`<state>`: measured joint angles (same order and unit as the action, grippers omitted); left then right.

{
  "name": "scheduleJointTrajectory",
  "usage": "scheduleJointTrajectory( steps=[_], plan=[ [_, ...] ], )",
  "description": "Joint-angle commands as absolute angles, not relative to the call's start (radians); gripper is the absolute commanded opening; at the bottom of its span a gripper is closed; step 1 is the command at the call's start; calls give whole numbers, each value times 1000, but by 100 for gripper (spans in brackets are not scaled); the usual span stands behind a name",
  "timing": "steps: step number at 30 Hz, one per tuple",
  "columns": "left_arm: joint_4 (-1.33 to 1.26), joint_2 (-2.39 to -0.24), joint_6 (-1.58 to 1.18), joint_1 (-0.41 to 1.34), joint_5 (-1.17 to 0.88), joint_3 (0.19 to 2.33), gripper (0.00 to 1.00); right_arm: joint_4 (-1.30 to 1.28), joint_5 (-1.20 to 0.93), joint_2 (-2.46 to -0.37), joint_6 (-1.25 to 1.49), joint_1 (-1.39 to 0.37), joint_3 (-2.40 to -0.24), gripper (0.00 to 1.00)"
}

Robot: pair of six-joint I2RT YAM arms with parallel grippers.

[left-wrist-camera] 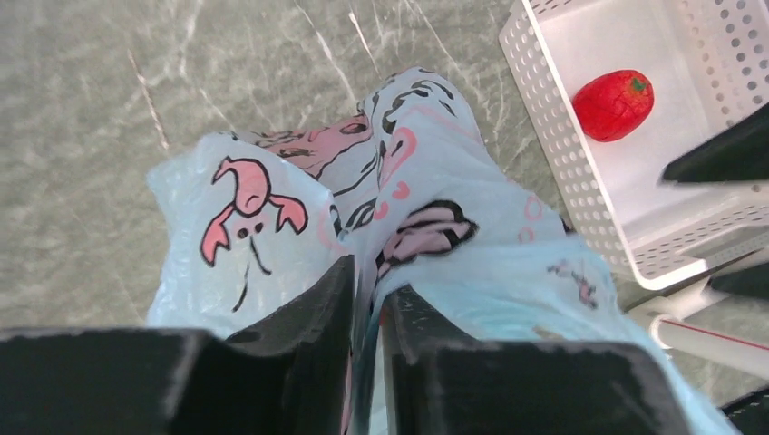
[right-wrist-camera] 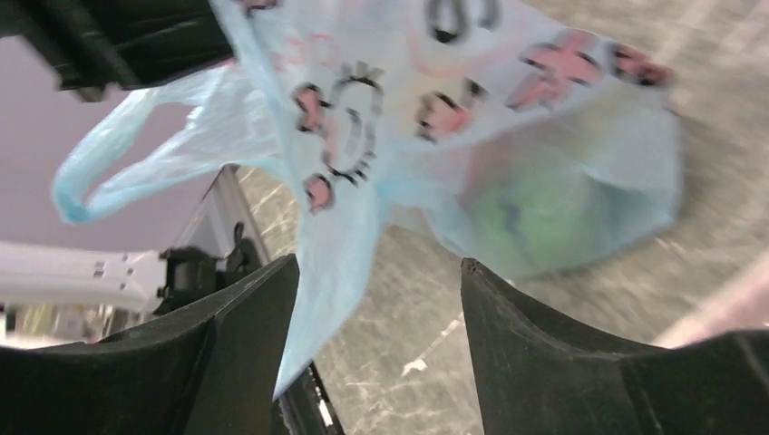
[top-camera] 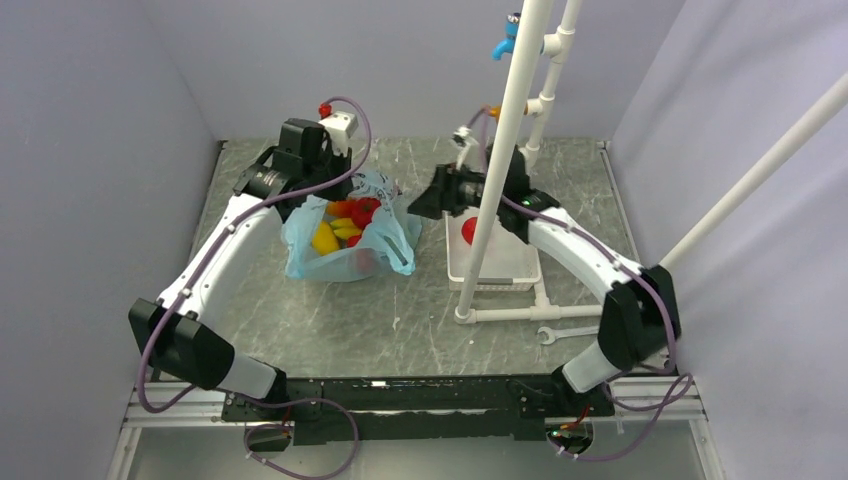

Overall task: Take the fake fruits out of the plastic bag
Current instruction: Adjust the plastic bag at the center of the board.

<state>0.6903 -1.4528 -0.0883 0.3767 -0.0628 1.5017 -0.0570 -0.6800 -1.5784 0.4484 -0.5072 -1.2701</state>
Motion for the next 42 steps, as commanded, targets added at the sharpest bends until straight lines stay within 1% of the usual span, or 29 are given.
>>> scheduleJointTrajectory(
  steps=[1, 4, 6, 8, 10, 12, 15, 19, 21, 23, 26, 31, 36, 39, 42],
  plan=[
    [623, -1388, -73, 365, -87, 1481, 33, 52, -576, -1454, 560, -390, -1122, 70],
    [654, -1390, -61, 365, -54, 1488, 52, 5, -489, -1372, 519, -383, -1060, 73],
    [652, -1373, -58, 365, -39, 1477, 66, -37, -419, -1301, 518, -382, -995, 77],
    [652, -1352, -59, 370, -8, 1461, 85, -88, -353, -1212, 513, -378, -939, 79],
    [685, -1338, -58, 385, 67, 1477, 94, -171, -286, -1129, 510, -373, -888, 80],
    [700, -1310, -60, 405, 143, 1482, 99, -226, -243, -1027, 521, -365, -824, 81],
    [702, -1249, -72, 424, 218, 1491, 99, -327, -178, -867, 549, -359, -756, 81],
    [746, -1181, -145, 425, 345, 1535, 99, -471, -110, -669, 594, -360, -719, 81],
    [797, -1147, -185, 425, 395, 1537, 99, -566, -118, -610, 617, -360, -746, 81],
    [811, -1091, -204, 425, 416, 1492, 99, -652, -148, -563, 630, -359, -767, 81],
    [808, -1002, -198, 425, 419, 1402, 99, -698, -228, -495, 612, -360, -786, 81],
    [878, -908, -222, 424, 525, 1315, 100, -616, -595, -446, 513, -360, -806, 80],
    [872, -812, -242, 423, 565, 1222, 99, -502, -720, -367, 562, -360, -818, 84],
    [849, -771, -236, 423, 538, 1190, 99, -449, -779, -373, 583, -359, -829, 84],
    [851, -771, -237, 423, 557, 1164, 99, -379, -849, -393, 620, -360, -842, 84]
  ],
)
